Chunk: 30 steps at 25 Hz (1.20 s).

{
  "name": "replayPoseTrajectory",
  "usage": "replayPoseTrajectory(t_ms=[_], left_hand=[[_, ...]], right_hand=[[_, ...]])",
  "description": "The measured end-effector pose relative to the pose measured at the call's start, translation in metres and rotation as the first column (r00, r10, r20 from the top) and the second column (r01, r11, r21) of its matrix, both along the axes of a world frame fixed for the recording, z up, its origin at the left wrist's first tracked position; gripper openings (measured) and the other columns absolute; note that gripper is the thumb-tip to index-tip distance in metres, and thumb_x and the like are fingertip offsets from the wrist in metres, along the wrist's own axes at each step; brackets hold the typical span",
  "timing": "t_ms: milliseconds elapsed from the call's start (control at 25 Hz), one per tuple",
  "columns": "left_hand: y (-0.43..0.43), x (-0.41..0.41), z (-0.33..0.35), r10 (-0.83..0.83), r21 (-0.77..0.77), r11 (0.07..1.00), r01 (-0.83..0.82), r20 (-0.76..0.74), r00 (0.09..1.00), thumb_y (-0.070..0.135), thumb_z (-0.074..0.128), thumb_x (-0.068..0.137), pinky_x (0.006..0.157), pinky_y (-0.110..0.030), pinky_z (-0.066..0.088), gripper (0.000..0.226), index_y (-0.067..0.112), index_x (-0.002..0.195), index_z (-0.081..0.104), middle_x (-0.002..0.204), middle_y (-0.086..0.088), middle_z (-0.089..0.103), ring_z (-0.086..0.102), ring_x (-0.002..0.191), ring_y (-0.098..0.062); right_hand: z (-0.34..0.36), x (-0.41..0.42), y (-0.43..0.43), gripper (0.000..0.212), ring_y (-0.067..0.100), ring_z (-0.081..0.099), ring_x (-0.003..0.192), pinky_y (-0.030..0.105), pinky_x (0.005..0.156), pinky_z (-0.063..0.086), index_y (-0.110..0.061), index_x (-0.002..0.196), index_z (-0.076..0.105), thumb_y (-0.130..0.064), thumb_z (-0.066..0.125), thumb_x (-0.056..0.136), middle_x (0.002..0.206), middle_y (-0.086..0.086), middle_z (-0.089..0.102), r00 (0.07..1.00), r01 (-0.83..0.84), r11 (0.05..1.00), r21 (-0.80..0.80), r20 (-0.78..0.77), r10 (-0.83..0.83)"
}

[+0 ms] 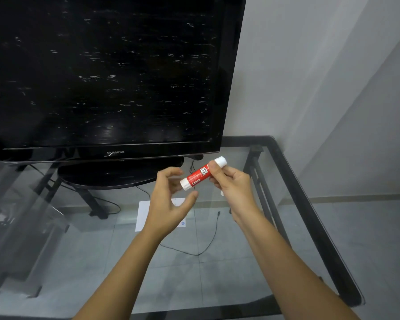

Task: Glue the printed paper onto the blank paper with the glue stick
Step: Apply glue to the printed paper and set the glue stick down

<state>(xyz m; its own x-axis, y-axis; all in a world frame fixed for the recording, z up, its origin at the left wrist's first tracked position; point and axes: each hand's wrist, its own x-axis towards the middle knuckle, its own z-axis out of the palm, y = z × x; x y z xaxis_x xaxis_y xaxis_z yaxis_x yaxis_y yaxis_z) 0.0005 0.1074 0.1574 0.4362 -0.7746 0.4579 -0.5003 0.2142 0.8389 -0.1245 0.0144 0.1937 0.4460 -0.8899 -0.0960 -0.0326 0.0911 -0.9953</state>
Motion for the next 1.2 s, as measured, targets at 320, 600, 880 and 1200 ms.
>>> replayPoseTrajectory(t_ms=[320, 600, 880, 1200], left_hand=[[0.012, 0.04, -0.04, 0.181, 0.142, 0.983, -0.12, -0.586, 0.79, 0.016, 0.069, 0.081, 0.076, -0.019, 0.054, 0.021, 0.023, 0.1, 0.064, 0.099, -0.001, 0.071, 0.068, 0.093, -0.015], [0.049, 0.071, -0.095, 0.44, 0.37, 0.892, -0.26, -0.573, 0.692, 0.02, 0.068, 0.082, 0.071, -0.015, 0.052, 0.027, 0.012, 0.107, 0.062, 0.097, -0.011, 0.069, 0.066, 0.091, -0.018], [0.044, 0.064, -0.138, 0.444, 0.441, 0.883, -0.162, -0.672, 0.592, 0.025, 0.066, 0.084, 0.081, -0.024, 0.05, 0.026, 0.018, 0.108, 0.062, 0.093, -0.002, 0.066, 0.067, 0.088, -0.015], [-0.006, 0.057, -0.162, 0.308, 0.308, 0.951, -0.034, -0.951, 0.017, 0.028, 0.052, 0.093, 0.055, -0.02, 0.053, 0.022, 0.011, 0.088, 0.066, 0.083, -0.007, 0.07, 0.06, 0.058, -0.012]], right_hand=[[-0.079, 0.032, -0.022, 0.07, 0.012, 0.028, 0.136, 0.029, 0.106, 0.021, -0.024, 0.145, 0.021, -0.058, 0.041, 0.087, 0.151, -0.004, 0.027, 0.87, -0.322, 0.932, -0.165, -0.44, 0.222], [-0.197, 0.073, -0.011, 0.062, 0.022, -0.012, 0.143, 0.041, 0.114, -0.001, -0.014, 0.146, -0.006, -0.039, 0.024, 0.099, 0.157, 0.004, -0.011, 0.384, -0.753, 0.631, -0.186, -0.903, 0.192], [-0.237, 0.059, -0.021, 0.061, 0.023, -0.011, 0.143, 0.043, 0.114, -0.003, -0.013, 0.146, -0.001, -0.04, 0.024, 0.098, 0.157, 0.003, -0.006, 0.279, -0.79, 0.595, -0.147, -0.951, 0.135], [-0.247, 0.001, -0.035, 0.063, 0.017, 0.001, 0.144, 0.044, 0.112, -0.005, -0.02, 0.145, 0.019, -0.049, 0.035, 0.092, 0.156, -0.004, 0.013, 0.438, -0.728, 0.621, -0.291, -0.894, 0.094]])
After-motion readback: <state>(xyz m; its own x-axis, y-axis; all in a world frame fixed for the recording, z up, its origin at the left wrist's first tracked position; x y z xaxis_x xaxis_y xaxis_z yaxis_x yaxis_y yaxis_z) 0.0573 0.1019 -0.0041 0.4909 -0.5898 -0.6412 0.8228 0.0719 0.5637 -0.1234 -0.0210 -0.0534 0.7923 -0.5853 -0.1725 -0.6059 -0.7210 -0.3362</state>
